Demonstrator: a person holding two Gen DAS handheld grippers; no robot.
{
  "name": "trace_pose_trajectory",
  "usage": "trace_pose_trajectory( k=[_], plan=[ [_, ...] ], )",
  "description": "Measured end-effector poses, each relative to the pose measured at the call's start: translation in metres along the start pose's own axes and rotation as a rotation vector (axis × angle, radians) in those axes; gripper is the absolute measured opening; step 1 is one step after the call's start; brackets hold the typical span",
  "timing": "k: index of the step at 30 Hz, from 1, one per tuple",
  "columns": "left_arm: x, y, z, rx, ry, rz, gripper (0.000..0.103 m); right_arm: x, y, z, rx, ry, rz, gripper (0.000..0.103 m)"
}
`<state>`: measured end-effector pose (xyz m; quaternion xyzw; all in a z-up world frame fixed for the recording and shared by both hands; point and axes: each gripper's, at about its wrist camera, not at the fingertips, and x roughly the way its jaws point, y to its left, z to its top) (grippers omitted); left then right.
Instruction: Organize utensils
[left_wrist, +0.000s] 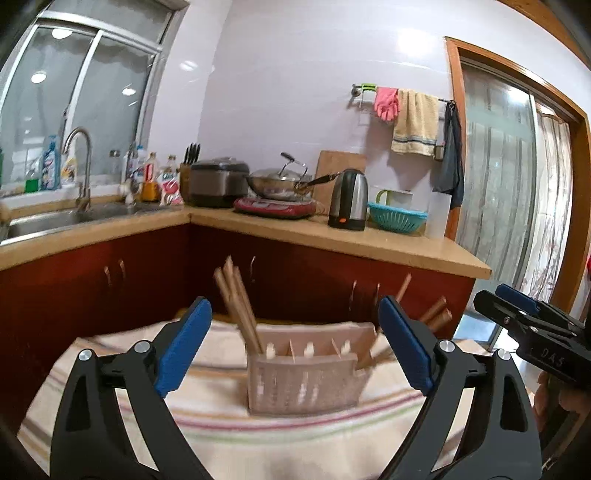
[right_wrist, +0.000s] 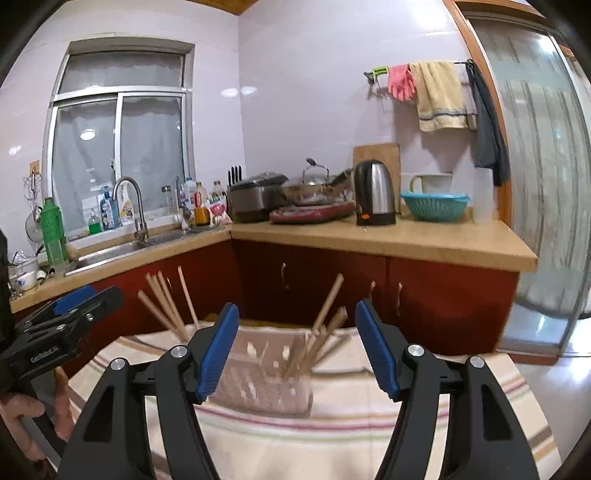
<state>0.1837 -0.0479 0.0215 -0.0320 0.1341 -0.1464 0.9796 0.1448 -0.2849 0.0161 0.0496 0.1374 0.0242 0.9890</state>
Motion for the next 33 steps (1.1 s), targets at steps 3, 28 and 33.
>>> trace_pose_trajectory(
  k=[3, 28, 33],
  plan=[
    [-0.021, 0.000, -0.018, -0.020, 0.023, 0.017, 0.090, -0.014, 0.002, -0.012, 0.008, 0.019, -0.010, 0.065],
    [-0.139, -0.008, -0.045, -0.058, -0.001, 0.078, 0.096, -0.116, 0.018, -0.049, -0.006, 0.013, -0.067, 0.068],
    [-0.145, -0.013, -0.045, -0.051, -0.011, 0.073, 0.097, -0.124, 0.018, -0.048, -0.009, -0.002, -0.075, 0.068]
  ],
)
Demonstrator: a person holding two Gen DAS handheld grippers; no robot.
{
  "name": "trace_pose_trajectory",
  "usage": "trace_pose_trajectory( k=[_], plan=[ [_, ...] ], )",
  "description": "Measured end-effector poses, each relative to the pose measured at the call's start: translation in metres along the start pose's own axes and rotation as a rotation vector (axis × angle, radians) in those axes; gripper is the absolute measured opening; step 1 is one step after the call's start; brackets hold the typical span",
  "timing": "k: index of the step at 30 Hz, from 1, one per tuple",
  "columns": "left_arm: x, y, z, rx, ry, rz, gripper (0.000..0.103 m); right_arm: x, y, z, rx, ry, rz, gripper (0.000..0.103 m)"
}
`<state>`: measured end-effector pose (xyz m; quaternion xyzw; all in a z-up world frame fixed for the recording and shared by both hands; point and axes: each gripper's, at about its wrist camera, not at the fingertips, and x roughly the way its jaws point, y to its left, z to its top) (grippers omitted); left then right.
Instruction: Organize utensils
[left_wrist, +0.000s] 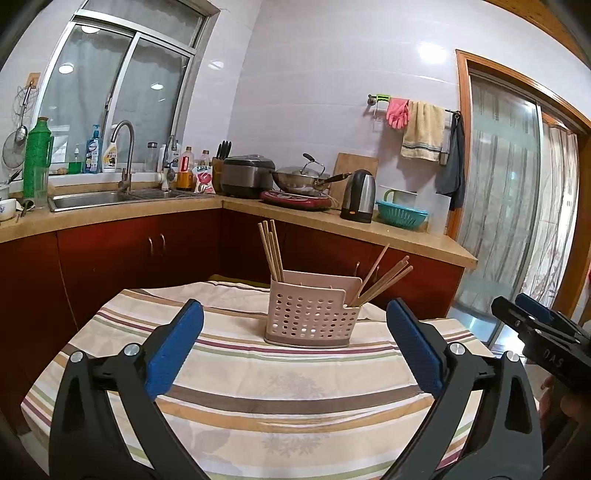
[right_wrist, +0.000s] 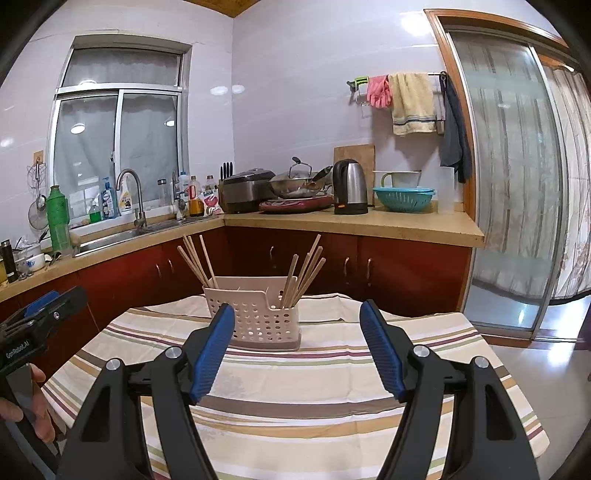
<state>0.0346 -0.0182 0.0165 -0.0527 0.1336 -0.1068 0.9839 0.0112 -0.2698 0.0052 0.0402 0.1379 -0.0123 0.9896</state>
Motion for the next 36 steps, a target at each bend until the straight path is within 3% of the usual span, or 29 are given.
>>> trace_pose_trajectory(
  k=[36],
  plan=[
    [0.008, 0.000, -0.006, 0.012, 0.062, -0.004, 0.099, 0.000, 0.004, -0.004, -0.009, 0.006, -0.004, 0.069]
  ],
)
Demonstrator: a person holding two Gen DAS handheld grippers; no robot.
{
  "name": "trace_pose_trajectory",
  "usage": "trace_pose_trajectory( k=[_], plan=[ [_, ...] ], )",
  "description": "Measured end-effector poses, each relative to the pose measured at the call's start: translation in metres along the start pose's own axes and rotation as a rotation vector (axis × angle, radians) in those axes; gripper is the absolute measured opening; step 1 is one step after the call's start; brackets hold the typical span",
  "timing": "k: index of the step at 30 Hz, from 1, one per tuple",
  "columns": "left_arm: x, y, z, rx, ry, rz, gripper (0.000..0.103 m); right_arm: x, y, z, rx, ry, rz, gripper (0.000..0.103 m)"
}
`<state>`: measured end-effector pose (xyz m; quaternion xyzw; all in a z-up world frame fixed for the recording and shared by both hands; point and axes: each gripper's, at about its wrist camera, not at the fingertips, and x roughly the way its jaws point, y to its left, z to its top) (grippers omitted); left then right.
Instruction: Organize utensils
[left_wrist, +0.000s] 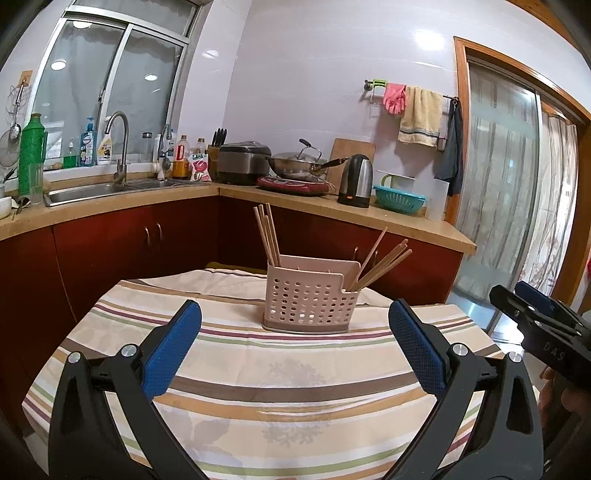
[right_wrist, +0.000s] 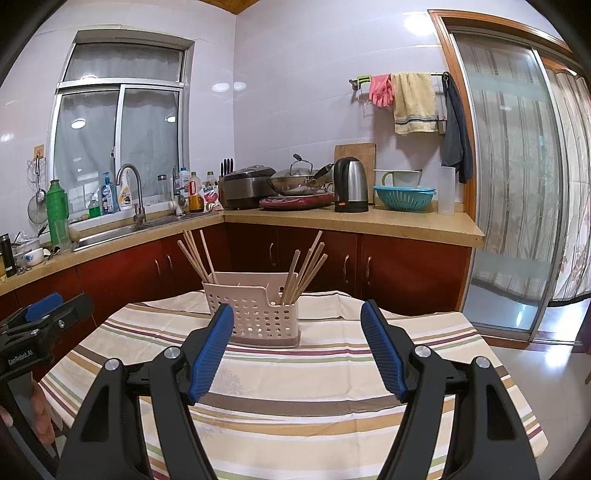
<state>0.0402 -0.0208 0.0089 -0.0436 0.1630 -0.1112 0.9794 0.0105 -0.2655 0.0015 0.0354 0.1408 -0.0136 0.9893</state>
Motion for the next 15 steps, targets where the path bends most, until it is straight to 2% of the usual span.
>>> trace_pose_trajectory(
  k=[5, 7, 12, 15],
  plan=[
    [0.002, 0.003, 0.000, -0.013, 0.020, 0.000, 0.099, 0.003, 0.000, -0.005, 0.001, 0.008, -0.003, 0.070],
    [0.003, 0.005, 0.000, -0.015, 0.023, -0.021, 0.099, 0.004, -0.001, -0.006, 0.001, 0.012, -0.004, 0.070],
    [0.014, 0.009, 0.001, -0.013, 0.020, 0.024, 0.099, 0.009, -0.004, -0.009, 0.004, 0.026, -0.008, 0.070],
    [0.028, 0.018, -0.003, -0.037, 0.051, 0.031, 0.099, 0.014, -0.009, -0.012, 0.012, 0.036, -0.017, 0.072]
  ],
)
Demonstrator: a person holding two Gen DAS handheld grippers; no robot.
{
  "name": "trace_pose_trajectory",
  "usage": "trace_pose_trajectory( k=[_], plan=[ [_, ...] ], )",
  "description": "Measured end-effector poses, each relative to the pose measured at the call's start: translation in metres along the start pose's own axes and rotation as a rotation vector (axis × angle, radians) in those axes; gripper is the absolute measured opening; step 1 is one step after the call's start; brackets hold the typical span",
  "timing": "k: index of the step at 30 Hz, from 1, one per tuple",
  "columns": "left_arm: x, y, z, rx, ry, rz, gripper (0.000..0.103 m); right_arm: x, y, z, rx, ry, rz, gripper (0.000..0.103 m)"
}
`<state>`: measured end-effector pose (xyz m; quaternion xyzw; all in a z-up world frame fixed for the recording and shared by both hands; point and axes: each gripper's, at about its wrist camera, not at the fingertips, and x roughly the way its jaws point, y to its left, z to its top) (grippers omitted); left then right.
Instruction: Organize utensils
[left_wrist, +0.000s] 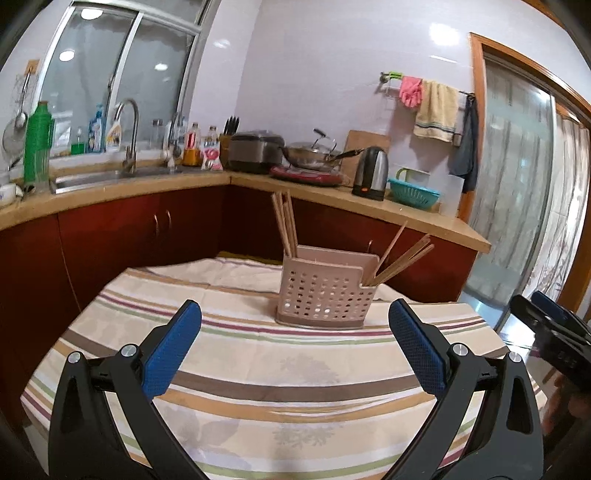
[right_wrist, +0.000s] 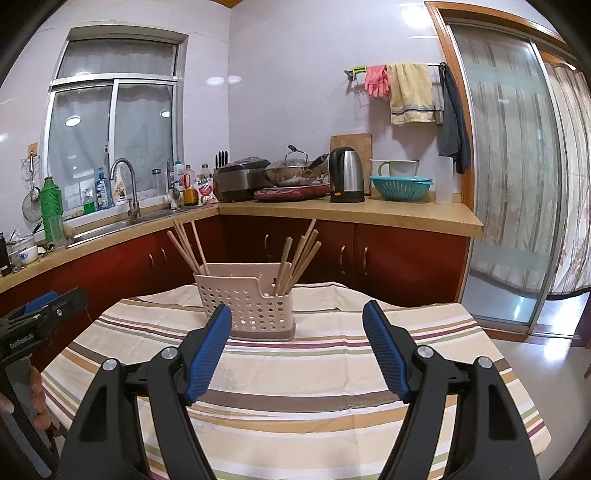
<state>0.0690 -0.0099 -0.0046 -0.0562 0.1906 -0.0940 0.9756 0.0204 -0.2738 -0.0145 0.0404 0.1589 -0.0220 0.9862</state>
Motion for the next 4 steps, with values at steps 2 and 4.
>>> trace_pose_trajectory(
  k=[2, 4],
  plan=[
    [0.010, 0.006, -0.003, -0.007, 0.023, 0.016, 0.099, 0.006, -0.004, -0.002, 0.004, 0.013, -0.006, 0.072],
    [0.025, 0.013, -0.007, -0.011, 0.047, 0.036, 0.099, 0.013, -0.008, -0.004, 0.006, 0.028, -0.013, 0.073]
  ],
)
